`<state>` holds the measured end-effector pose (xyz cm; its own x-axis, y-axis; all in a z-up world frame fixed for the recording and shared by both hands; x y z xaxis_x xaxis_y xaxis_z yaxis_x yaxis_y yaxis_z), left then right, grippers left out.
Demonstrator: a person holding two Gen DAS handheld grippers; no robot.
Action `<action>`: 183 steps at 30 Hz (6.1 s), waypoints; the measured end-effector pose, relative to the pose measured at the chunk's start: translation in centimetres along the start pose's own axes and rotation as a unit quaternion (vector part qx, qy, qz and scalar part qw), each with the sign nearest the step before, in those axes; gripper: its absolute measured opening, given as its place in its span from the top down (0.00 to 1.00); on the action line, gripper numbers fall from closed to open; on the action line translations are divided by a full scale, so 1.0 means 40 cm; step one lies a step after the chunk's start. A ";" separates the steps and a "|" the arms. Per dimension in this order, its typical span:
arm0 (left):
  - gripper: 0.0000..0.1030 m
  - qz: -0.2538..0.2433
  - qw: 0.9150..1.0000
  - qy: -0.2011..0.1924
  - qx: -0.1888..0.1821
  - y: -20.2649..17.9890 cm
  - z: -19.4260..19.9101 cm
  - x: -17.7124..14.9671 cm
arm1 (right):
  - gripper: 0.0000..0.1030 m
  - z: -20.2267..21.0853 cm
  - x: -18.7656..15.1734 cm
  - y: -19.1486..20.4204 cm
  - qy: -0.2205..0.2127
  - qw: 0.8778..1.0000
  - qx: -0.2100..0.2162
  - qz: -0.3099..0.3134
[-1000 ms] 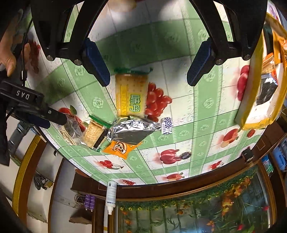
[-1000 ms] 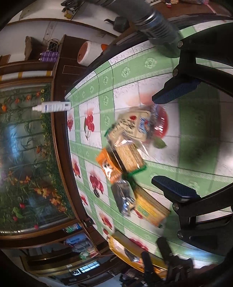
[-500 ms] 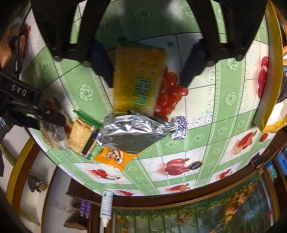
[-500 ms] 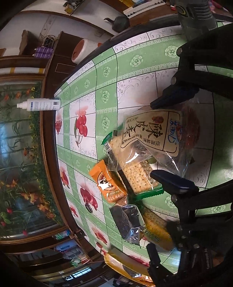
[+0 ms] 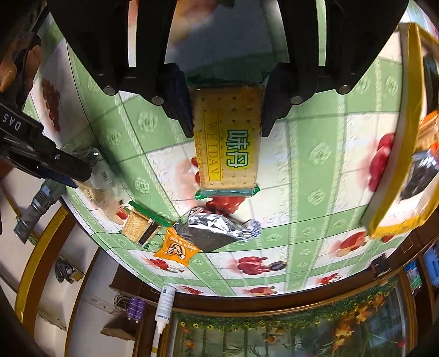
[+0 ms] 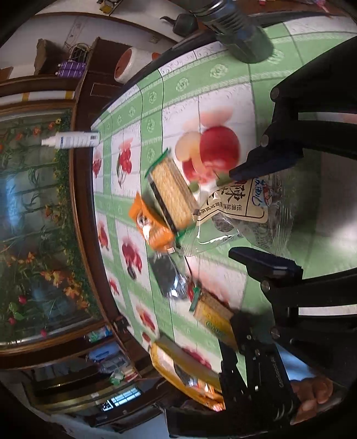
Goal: Organize snacks
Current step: 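Grasp the yellow-green WEIDAN cracker pack with the left tool while the right grasps a clear printed bag, then carry the cracker pack and clear printed bag over the tray, then open both tools to drop the cracker pack and clear bag into the tray, then move both open tools back toward the remaining snacks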
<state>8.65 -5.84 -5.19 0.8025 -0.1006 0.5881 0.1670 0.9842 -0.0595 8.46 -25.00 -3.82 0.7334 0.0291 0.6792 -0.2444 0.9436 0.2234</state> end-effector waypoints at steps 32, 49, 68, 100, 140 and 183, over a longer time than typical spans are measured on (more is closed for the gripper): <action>0.57 0.075 0.997 -0.023 -0.011 0.151 0.159 -0.089 | 0.36 -0.066 -0.044 0.152 0.084 0.964 0.064 0.245; 0.57 0.077 0.996 -0.030 -0.035 0.144 0.177 -0.083 | 0.16 0.035 -0.124 0.083 0.124 0.990 0.059 -0.005; 0.57 0.092 0.994 -0.049 -0.015 0.195 0.208 -0.105 | 0.52 -0.090 -0.068 0.160 0.062 0.997 -0.036 0.036; 0.56 0.195 0.968 -0.081 0.134 0.551 0.303 -0.164 | 0.53 -0.148 0.057 0.717 0.042 0.973 0.181 0.137; 0.34 0.188 0.964 -0.046 0.181 0.684 0.177 -0.058 | 0.42 -0.455 0.209 0.882 0.066 0.970 0.211 0.104; 0.28 0.100 0.991 -0.050 0.077 0.238 0.148 0.022 | 0.20 -0.079 0.099 0.179 -0.013 0.999 0.046 -0.015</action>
<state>7.53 4.30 -0.45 0.7485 0.1062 0.6546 -0.0848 0.9943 -0.0643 11.61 -17.09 -1.73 0.7248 -0.0083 0.6889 -0.2803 0.9099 0.3059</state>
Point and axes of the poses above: each gripper's, at about its wrist camera, not at the fingertips, and z roughly against the way its jaws point, y to its left, x to its top, the point moved 4 cm from there along -z, roughly the way its jaws point
